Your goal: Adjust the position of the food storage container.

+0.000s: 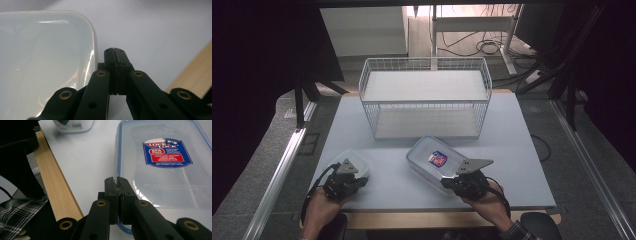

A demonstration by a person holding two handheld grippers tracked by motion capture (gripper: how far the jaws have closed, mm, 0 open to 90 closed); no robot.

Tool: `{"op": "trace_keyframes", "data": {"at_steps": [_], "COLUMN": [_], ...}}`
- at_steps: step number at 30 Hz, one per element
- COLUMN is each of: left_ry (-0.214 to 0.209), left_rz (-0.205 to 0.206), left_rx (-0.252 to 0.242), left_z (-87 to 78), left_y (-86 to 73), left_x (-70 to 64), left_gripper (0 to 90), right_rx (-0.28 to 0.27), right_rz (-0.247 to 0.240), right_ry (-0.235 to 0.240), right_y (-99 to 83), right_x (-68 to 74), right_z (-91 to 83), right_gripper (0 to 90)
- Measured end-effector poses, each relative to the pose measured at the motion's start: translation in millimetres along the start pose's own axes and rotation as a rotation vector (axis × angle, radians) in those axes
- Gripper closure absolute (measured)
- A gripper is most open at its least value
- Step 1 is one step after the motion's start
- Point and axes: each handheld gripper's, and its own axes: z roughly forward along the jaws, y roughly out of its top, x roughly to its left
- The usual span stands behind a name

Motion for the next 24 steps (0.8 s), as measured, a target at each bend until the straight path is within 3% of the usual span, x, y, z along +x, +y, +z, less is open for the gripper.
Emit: {"op": "trace_keyframes", "data": {"at_steps": [5,8,11,15,19,21,24], "left_ry": [0.006,-0.023,-0.037,-0.032,-0.015,0.006,-0.026], "left_rz": [-0.007,0.009,0.026,0.044,0.033,0.041,0.03], "left_rx": [-0.01,-0.062,-0.09,-0.093,-0.085,-0.065,-0.059], "left_z": [0.5,-0.1,7.2,35.5,65.0,73.6,82.2], "left_y": [4.7,24.6,52.1,90.6,114.5,119.2,121.7], "left_x": [6.1,-0.4,-7.8,-14.4,-19.7,-21.8,-22.9], "left_gripper": [90.0,89.6,88.5,88.6,88.9,88.8,88.6], "right_rx": [0.001,-0.003,-0.005,-0.011,-0.014,-0.016,0.005], "right_rz": [0.003,0.006,0.007,0.031,0.061,0.081,0.105], "right_ry": [-0.001,-0.006,-0.042,-0.106,-0.177,-0.209,-0.225], "right_y": [0.0,1.0,1.0,-5.8,-15.8,-21.3,-28.2], "right_x": [-0.4,-2.9,-7.6,-18.5,-31.2,-37.0,-40.8], "right_z": [-0.1,-2.4,-9.2,-23.5,-39.1,-45.7,-47.1], "right_gripper": [86.6,86.6,87.0,87.5,87.8,87.9,87.8]}}
